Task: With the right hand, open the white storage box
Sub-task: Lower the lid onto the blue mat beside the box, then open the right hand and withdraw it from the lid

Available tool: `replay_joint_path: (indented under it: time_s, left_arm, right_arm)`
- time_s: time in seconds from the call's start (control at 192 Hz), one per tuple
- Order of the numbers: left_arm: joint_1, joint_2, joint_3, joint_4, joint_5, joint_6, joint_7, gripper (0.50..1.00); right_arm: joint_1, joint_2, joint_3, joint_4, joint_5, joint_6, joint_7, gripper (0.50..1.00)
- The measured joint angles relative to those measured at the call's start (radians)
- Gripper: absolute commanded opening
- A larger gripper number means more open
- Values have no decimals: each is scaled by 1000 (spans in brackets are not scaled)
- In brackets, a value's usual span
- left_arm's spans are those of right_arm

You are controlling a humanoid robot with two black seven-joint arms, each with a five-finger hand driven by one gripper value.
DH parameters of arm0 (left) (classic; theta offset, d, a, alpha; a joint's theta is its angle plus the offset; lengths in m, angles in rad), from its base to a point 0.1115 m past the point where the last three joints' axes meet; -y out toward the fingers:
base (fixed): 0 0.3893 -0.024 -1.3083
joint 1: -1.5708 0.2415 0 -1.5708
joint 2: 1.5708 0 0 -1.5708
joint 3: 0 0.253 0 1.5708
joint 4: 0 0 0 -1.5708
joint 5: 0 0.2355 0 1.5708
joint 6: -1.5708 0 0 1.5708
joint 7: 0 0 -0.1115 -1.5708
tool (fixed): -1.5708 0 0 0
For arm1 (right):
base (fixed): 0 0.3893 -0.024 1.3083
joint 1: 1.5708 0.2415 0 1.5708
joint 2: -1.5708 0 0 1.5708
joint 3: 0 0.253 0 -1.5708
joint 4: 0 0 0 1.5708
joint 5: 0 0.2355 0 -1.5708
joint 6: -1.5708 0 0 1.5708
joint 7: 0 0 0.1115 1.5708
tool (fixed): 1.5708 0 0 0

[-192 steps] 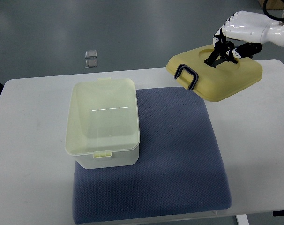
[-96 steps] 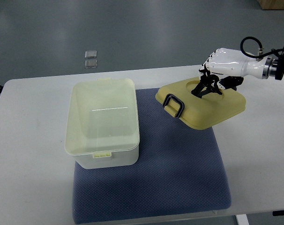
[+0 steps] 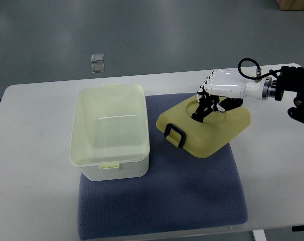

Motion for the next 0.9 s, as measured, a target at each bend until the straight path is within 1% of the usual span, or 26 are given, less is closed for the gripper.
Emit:
replay_joint_path:
  time_s: [0.047,0.057,0.063,0.068,0.073,0.078,0.084,0.115,0.12,0.146,0.151,0.157,0.162,0.219,0.245,0.324,0.35,0.355,0.36,0.366,0.371,0.376,0.381,0.402,0.71,0.898]
  left_arm:
    - [0,0,0,0,0,0,0,1000]
    - [0,0,0,0,0,0,0,1000]
    - [0,0,0,0,0,0,0,1000]
    - [0,0,0,0,0,0,0,1000]
    - [0,0,0,0,0,0,0,1000]
    - [0,0,0,0,0,0,0,1000]
    - [0,0,0,0,0,0,0,1000]
    - [0,0,0,0,0,0,0,1000]
    - [0,0,0,0,0,0,0,1000]
    - [0,0,0,0,0,0,0,1000]
    - [0,0,0,0,0,0,0,1000]
    - [0,0,0,0,0,0,0,1000]
    - [0,0,0,0,0,0,0,1000]
    - [0,0,0,0,0,0,0,1000]
    - [0,0,0,0,0,0,0,1000]
    - [0,0,0,0,0,0,0,1000]
    - [0,0,0,0,0,0,0,1000]
    - [0,0,0,0,0,0,0,1000]
    - [0,0,0,0,0,0,0,1000]
    - [0,0,0,0,0,0,0,1000]
    - [0,0,0,0,0,0,0,1000]
    - [0,0,0,0,0,0,0,1000]
    - [0,0,0,0,0,0,0,1000]
    - [0,0,0,0,0,0,0,1000]
    - [0,0,0,0,0,0,0,1000]
    - [0,0,0,0,0,0,0,1000]
  right_arm:
    - [-2,4,1,0,2,-5,0,500]
    - [-3,5,1,0,2,-7,0,509]
    - [-3,6,1,0,2,-8,0,529]
    - [-4,7,1,0,2,-9,0,529]
    - [-5,7,1,0,2,-10,0,549]
    - [-5,8,1,0,2,-11,0,549]
    - [-6,8,1,0,3,-11,0,568]
    - [-10,12,1,0,4,-16,0,594]
    - [-11,13,1,0,4,-17,0,611]
    - [-15,16,1,0,5,-23,0,641]
    - [-16,17,1,0,5,-24,0,660]
    - [-16,18,1,0,5,-25,0,660]
    - [-17,18,1,0,5,-26,0,676]
    - [-24,23,1,0,7,-37,0,715]
    - [-27,25,1,0,8,-42,0,748]
    - [-33,31,1,0,10,-51,0,807]
    - [-34,35,1,1,11,-54,0,848]
    - [-34,36,1,1,11,-54,0,848]
    - [-34,36,1,1,11,-55,0,866]
    - [-34,37,1,1,11,-55,0,866]
    - [-34,37,1,1,11,-56,0,882]
    - [-35,38,1,1,11,-57,0,883]
    - [-35,39,1,1,12,-57,0,905]
    - [-35,41,1,1,12,-60,0,928]
    - [-41,42,1,11,26,-118,0,936]
    - [-30,12,-30,16,25,-97,0,940]
